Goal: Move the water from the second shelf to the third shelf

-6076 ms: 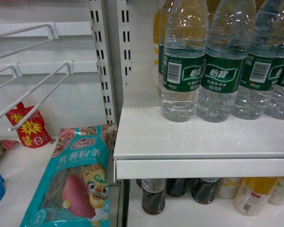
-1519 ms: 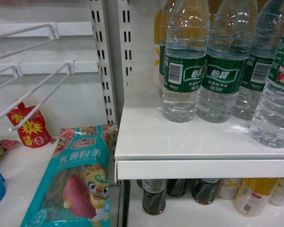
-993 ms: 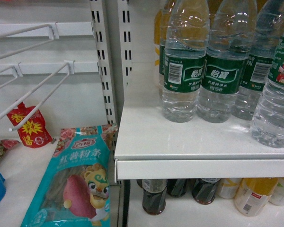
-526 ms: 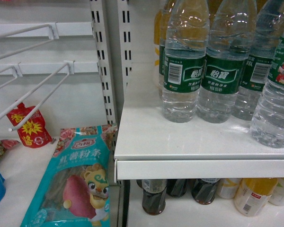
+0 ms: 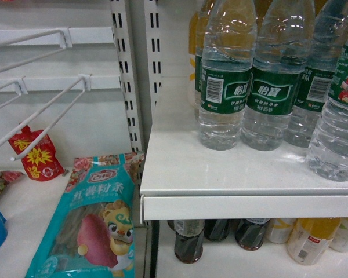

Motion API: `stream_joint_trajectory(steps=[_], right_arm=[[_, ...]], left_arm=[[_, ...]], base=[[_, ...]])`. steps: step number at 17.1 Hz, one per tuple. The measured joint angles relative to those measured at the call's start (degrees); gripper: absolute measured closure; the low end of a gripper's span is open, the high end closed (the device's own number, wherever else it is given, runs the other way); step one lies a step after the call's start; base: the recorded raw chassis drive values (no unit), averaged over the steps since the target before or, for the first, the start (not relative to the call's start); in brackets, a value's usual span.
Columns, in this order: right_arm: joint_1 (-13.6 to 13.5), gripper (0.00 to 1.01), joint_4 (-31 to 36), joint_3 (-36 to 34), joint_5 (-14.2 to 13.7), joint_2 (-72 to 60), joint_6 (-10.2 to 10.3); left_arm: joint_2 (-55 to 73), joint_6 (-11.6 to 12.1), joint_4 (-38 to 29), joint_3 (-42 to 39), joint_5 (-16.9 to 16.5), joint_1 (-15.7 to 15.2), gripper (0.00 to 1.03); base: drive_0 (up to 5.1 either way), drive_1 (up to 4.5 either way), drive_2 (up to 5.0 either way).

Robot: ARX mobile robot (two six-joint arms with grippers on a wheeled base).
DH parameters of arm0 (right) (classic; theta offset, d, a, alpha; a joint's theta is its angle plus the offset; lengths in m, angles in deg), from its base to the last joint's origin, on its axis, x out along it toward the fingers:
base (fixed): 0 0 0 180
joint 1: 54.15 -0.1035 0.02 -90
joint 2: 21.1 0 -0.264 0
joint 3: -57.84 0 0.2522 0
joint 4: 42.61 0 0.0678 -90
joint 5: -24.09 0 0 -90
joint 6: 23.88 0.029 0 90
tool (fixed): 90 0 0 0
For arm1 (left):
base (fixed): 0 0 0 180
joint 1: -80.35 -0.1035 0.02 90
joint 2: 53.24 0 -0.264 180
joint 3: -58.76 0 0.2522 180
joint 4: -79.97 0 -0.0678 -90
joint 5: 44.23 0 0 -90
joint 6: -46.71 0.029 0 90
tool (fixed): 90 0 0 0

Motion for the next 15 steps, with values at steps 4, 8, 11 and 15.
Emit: stream_joint_trajectory(steps=[4, 8, 11, 15], right_arm=[[0.00, 0.03, 0.00, 0.00, 0.00, 0.00, 0.02], [0.00, 0.03, 0.00, 0.00, 0.00, 0.00, 0.02], [0.00, 0.03, 0.02, 0.00, 0.00, 0.00, 0.02], [0.00, 0.03, 0.09, 0.00, 0.00, 0.00, 0.02]], left_arm=[[0.00, -0.02, 0.00, 0.00, 0.00, 0.00, 0.05], [0.00, -0.02, 0.00, 0.00, 0.00, 0.00, 0.05], [0.00, -0.02, 0.00, 0.00, 0.00, -0.02, 0.05], [0.00, -0.02, -0.04, 0.00, 0.00, -0.02, 0.05]], base=[[0.0, 0.00, 0.0], [0.0, 0.00, 0.0], [0.0, 0.00, 0.0], [0.0, 0.00, 0.0]])
